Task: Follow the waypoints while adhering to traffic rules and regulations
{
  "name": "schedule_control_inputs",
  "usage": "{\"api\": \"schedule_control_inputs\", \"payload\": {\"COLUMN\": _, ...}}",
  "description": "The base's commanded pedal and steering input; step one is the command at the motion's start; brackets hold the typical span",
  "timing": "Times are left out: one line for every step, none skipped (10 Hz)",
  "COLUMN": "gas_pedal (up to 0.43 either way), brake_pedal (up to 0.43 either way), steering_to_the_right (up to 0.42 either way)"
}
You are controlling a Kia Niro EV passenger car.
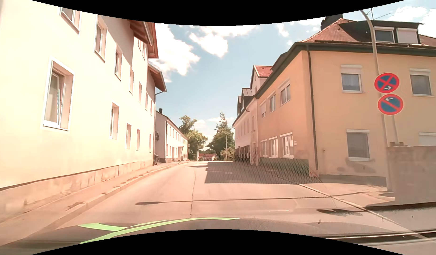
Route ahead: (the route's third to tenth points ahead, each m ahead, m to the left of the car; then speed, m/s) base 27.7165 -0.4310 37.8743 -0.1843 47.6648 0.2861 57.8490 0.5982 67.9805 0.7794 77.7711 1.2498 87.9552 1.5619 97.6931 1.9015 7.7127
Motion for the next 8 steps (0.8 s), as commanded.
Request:
{"api": "schedule_control_inputs", "payload": {"gas_pedal": 0.311, "brake_pedal": 0.0, "steering_to_the_right": 0.004}}
{"api": "schedule_control_inputs", "payload": {"gas_pedal": 0.311, "brake_pedal": 0.0, "steering_to_the_right": -0.001}}
{"api": "schedule_control_inputs", "payload": {"gas_pedal": 0.311, "brake_pedal": 0.0, "steering_to_the_right": -0.004}}
{"api": "schedule_control_inputs", "payload": {"gas_pedal": 0.311, "brake_pedal": 0.0, "steering_to_the_right": -0.006}}
{"api": "schedule_control_inputs", "payload": {"gas_pedal": 0.311, "brake_pedal": 0.0, "steering_to_the_right": -0.008}}
{"api": "schedule_control_inputs", "payload": {"gas_pedal": 0.311, "brake_pedal": 0.0, "steering_to_the_right": -0.009}}
{"api": "schedule_control_inputs", "payload": {"gas_pedal": 0.311, "brake_pedal": 0.0, "steering_to_the_right": -0.009}}
{"api": "schedule_control_inputs", "payload": {"gas_pedal": 0.311, "brake_pedal": 0.0, "steering_to_the_right": -0.011}}
